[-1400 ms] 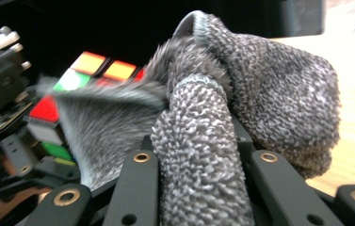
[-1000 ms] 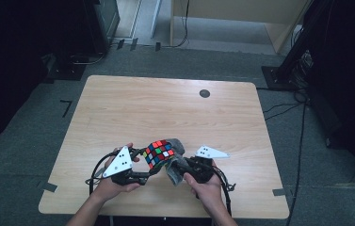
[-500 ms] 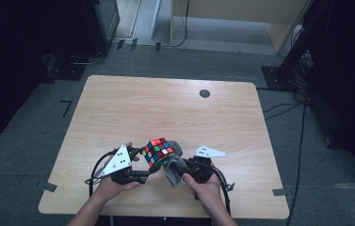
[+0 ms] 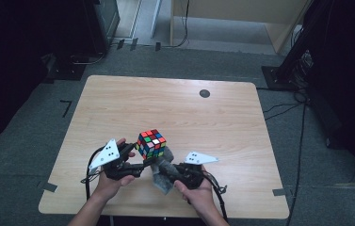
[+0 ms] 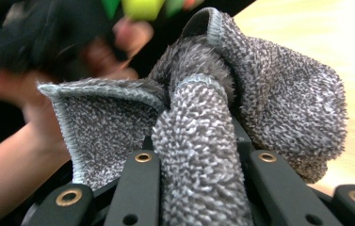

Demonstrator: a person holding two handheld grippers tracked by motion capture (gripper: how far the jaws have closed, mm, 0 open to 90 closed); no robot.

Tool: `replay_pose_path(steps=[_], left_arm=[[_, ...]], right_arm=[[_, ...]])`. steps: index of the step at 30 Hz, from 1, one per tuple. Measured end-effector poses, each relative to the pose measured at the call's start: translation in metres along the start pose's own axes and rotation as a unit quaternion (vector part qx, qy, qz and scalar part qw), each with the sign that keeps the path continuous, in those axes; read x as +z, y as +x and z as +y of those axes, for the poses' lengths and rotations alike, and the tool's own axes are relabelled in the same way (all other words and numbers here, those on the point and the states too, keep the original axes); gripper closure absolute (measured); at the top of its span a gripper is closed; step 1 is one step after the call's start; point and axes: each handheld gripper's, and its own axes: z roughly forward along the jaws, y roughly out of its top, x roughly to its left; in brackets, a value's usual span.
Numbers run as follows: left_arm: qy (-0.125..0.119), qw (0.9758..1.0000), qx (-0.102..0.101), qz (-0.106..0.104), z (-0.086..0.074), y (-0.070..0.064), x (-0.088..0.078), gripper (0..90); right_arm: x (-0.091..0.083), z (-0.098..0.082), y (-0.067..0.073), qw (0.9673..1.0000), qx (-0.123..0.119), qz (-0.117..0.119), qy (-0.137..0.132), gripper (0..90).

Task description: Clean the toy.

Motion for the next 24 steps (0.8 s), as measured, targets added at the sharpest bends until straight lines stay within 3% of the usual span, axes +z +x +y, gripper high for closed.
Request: replay_pose_path(steps=[1, 2, 4, 5, 6, 8, 10, 13, 16, 18, 20, 21, 24], left_arm=[[0.002, 1.0000, -0.006, -0.002, -0.001, 0.001, 0.001, 33.7], [0.005, 1.0000, -0.005, -0.001, -0.002, 0.000, 0.002, 33.7], [0.015, 0.9999, 0.001, -0.002, -0.004, -0.002, 0.005, 33.6], [0.016, 0.9999, 0.003, -0.002, -0.004, -0.003, 0.006, 33.7], [0.019, 0.9998, 0.007, 0.000, -0.004, -0.004, 0.006, 33.7], [0.020, 0.9998, 0.006, -0.003, -0.004, -0.005, 0.007, 33.7], [0.022, 0.9998, 0.003, -0.003, -0.004, -0.005, 0.008, 33.7], [0.020, 0.9998, -0.001, -0.002, -0.003, -0.004, 0.007, 33.8], [0.027, 0.9996, -0.003, 0.002, -0.003, -0.001, 0.005, 33.7], [0.031, 0.9994, -0.012, -0.001, -0.003, 0.002, 0.005, 33.7], [0.035, 0.9992, -0.017, -0.004, -0.003, 0.004, 0.006, 33.7], [0.038, 0.9990, -0.021, -0.006, -0.003, 0.005, 0.006, 33.7], [0.053, 0.9979, -0.038, -0.009, -0.002, 0.010, 0.006, 33.6]], right_arm=[[0.004, -0.002, 0.004, 0.9999, -0.009, 0.013, 0.005, 74.2], [0.010, -0.004, 0.012, 0.9991, -0.032, 0.027, 0.009, 74.2], [0.016, -0.005, 0.022, 0.9972, -0.069, 0.029, 0.010, 74.3], [0.016, -0.004, 0.026, 0.9961, -0.085, 0.024, -0.002, 74.4], [0.015, -0.003, 0.027, 0.9959, -0.088, 0.019, -0.012, 74.8], [0.008, 0.000, 0.022, 0.9960, -0.080, -0.003, -0.039, 75.9], [-0.003, 0.004, 0.009, 0.9962, -0.052, -0.025, -0.066, 77.0], [-0.015, 0.006, -0.007, 0.9946, -0.028, -0.053, -0.084, 77.1], [-0.028, 0.007, -0.022, 0.9878, -0.025, -0.110, -0.107, 76.1], [-0.034, 0.009, -0.028, 0.9822, -0.053, -0.152, -0.096, 73.4], [-0.036, 0.009, -0.033, 0.9787, -0.072, -0.174, -0.081, 64.7], [-0.036, 0.010, -0.037, 0.9772, -0.083, -0.184, -0.065, 56.2], [-0.038, 0.011, -0.041, 0.9671, -0.115, -0.221, -0.052, 39.5]])
